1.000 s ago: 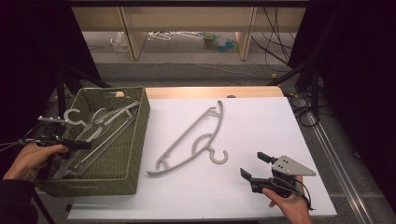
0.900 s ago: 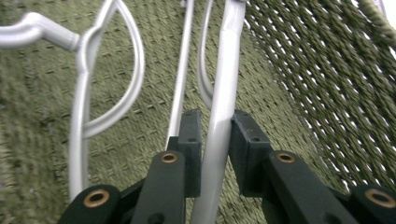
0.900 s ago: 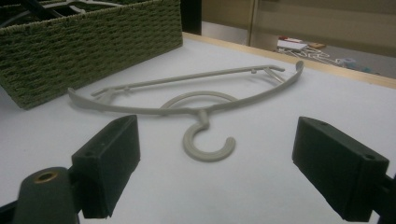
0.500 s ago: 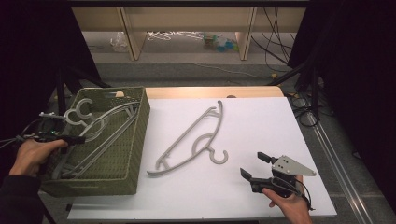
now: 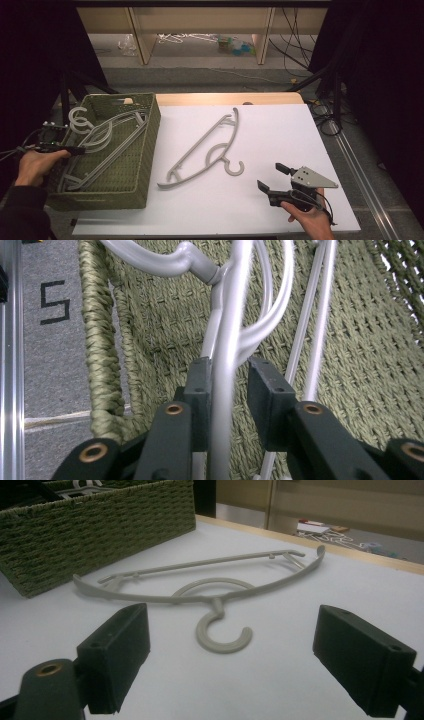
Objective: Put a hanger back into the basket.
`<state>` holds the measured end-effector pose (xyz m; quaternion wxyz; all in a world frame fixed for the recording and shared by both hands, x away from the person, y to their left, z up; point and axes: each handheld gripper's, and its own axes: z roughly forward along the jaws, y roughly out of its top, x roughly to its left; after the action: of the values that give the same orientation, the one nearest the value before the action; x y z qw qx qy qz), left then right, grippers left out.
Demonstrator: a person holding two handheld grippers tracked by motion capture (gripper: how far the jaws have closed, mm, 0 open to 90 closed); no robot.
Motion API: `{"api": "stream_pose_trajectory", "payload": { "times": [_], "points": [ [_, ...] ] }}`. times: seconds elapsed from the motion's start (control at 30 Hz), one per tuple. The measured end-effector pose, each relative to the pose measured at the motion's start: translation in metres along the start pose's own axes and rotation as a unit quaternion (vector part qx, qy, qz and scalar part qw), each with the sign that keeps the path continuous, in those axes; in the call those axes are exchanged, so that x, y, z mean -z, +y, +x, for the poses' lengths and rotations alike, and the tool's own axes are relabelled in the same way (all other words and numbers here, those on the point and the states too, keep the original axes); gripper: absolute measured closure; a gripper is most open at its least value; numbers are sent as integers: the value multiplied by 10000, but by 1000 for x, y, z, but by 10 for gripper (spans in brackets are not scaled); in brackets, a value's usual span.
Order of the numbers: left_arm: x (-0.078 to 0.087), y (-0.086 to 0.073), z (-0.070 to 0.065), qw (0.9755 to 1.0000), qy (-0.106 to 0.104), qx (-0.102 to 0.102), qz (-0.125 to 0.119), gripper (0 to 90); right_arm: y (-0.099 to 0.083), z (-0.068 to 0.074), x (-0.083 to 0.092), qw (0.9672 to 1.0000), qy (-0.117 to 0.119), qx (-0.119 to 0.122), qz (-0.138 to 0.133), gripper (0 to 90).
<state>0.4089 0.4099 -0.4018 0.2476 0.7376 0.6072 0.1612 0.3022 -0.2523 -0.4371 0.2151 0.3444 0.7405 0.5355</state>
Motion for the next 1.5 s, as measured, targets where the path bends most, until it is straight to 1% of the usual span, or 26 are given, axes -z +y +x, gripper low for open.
{"api": "stream_pose_trajectory", "payload": {
  "times": [0.1,0.2,0.23,0.37,0.47,0.5,0.53,0.6,0.63,0.7,0.83,0.87,0.9,0.93,1.03,1.07,1.1,1.17,1.2,1.23,1.27,1.3,1.4,1.43,1.47,1.5],
  "points": [
    [6,1,-2,9999,33,-3,-115,665,1,-1,2,9999,-46,35,91,160],
    [16,4,-9,9993,33,-70,-368,644,1,0,2,9999,-44,40,81,160],
    [20,5,-12,9986,0,-68,-517,636,1,-1,1,9999,-48,43,81,160],
    [35,5,-27,9962,-197,-336,-780,596,0,0,0,10000,-11,2,2,160],
    [43,4,-40,9933,-326,-370,-1047,530,0,0,1,10000,-15,1,5,160],
    [46,4,-44,9923,-340,-512,-1073,512,1,-1,1,9999,-103,121,-19,160],
    [48,4,-51,9905,-409,-441,-1236,492,1,0,2,9999,-52,14,100,160],
    [53,3,-65,9869,-549,-466,-1444,452,1,0,2,10000,-50,18,83,160],
    [56,2,-73,9849,-653,-394,-1554,432,1,0,2,9999,-57,25,94,160],
    [60,1,-89,9789,-968,-340,-1767,401,1,-1,1,9999,-77,90,47,160],
    [68,-3,-126,9667,-1393,-591,-2066,372,1,0,2,10000,-27,31,66,160],
    [68,-4,-135,9645,-1489,-560,-2109,361,1,0,2,10000,-7,19,26,160],
    [69,-4,-143,9622,-1536,-689,-2140,349,1,0,2,10000,-32,14,54,160],
    [70,-5,-152,9620,-1570,-701,-2120,337,1,0,2,10000,-28,20,47,160],
    [65,-5,-171,9556,-1717,-915,-2214,311,2,0,3,9999,-39,82,45,160],
    [63,-6,-177,9570,-1751,-915,-2125,281,2,0,3,9999,-42,82,40,160],
    [60,-6,-182,9561,-1821,-984,-2075,242,1,1,1,10000,8,26,-58,160],
    [55,-8,-192,9529,-1983,-1011,-2058,233,2,1,3,10000,-51,58,30,160],
    [53,-8,-197,9531,-2022,-1013,-2013,216,2,1,3,10000,-49,59,21,160],
    [50,-9,-202,9518,-2026,-1088,-2030,196,2,0,3,10000,-54,58,22,160],
    [48,-10,-208,9523,-2043,-1084,-1993,184,2,0,3,10000,-61,62,-3,160],
    [45,-11,-212,9491,-2096,-1188,-2028,183,2,1,3,10000,-38,55,31,160],
    [39,-15,-227,9466,-2176,-1215,-2044,185,2,0,4,10000,-4,49,4,160],
    [36,-15,-230,9448,-2180,-1302,-2070,184,2,-1,4,10000,-27,78,-22,160],
    [34,-16,-235,9456,-2180,-1300,-2034,184,2,-1,4,10000,-50,53,-36,160],
    [32,-17,-238,9450,-2195,-1367,-2005,184,2,-1,4,10000,-22,26,-28,160]
  ]
}}
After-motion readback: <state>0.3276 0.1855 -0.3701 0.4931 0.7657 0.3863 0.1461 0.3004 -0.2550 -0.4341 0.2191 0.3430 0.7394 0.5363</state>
